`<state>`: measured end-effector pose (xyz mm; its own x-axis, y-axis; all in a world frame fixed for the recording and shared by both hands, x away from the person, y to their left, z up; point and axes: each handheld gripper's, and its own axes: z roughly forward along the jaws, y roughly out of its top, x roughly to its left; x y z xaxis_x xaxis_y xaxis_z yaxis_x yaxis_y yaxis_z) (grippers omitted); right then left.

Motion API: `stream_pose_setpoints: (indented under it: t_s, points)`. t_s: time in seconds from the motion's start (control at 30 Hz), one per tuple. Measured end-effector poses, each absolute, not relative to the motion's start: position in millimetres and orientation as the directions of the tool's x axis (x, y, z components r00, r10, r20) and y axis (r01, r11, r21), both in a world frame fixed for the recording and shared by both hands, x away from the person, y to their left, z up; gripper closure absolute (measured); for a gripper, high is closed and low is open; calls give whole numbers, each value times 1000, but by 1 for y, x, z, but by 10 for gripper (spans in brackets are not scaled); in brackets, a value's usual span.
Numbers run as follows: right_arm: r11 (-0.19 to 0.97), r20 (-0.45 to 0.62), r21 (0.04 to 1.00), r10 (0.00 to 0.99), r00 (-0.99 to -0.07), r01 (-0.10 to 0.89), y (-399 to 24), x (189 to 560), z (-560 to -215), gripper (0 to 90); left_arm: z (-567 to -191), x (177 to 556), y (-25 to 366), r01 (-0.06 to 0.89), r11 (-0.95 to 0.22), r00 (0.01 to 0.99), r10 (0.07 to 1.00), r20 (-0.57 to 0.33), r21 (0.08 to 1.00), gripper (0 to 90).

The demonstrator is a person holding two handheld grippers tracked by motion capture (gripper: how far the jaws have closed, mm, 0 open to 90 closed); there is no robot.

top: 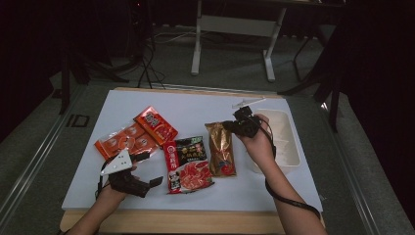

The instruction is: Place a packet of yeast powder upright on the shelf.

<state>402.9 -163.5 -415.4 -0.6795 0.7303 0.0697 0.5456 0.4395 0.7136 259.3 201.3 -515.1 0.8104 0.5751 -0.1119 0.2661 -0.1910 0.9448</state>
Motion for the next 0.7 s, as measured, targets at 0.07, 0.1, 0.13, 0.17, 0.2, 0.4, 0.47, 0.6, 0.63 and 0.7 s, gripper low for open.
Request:
stream_pose_setpoints:
  t_s: [0.07,0.1,0.13,0.17,0.2,0.4,0.47,0.6,0.63,0.7]
  points:
    - [441,71,724,718,-693,531,-163,397,-409,894,-515,260,201,269,-185,809,576,-117,945,7]
    - [437,75,730,713,-697,525,-163,394,-407,894,-515,260,201,269,-185,808,577,-117,945,7]
    - [438,80,735,702,-708,518,-163,391,-402,894,-516,260,202,269,-191,810,576,-114,944,7]
    - [431,90,743,693,-715,512,-163,389,-399,894,-516,260,201,270,-192,809,576,-114,944,7]
    - [429,94,748,686,-721,506,-163,386,-396,895,-516,260,201,270,-192,810,576,-114,944,7]
    - [433,80,773,658,-749,463,-160,378,-380,895,-516,260,201,270,-194,810,575,-114,943,7]
    - [443,64,776,654,-754,449,-161,381,-374,895,-515,260,201,269,-189,810,576,-115,944,7]
    - [434,59,784,658,-750,443,-166,389,-364,895,-516,260,202,272,-187,808,577,-119,944,7]
    - [434,59,784,658,-750,443,-166,389,-364,895,-516,260,202,272,-187,808,577,-119,944,7]
    - [423,43,799,667,-744,426,-171,396,-352,895,-516,261,201,271,-191,810,575,-116,943,7]
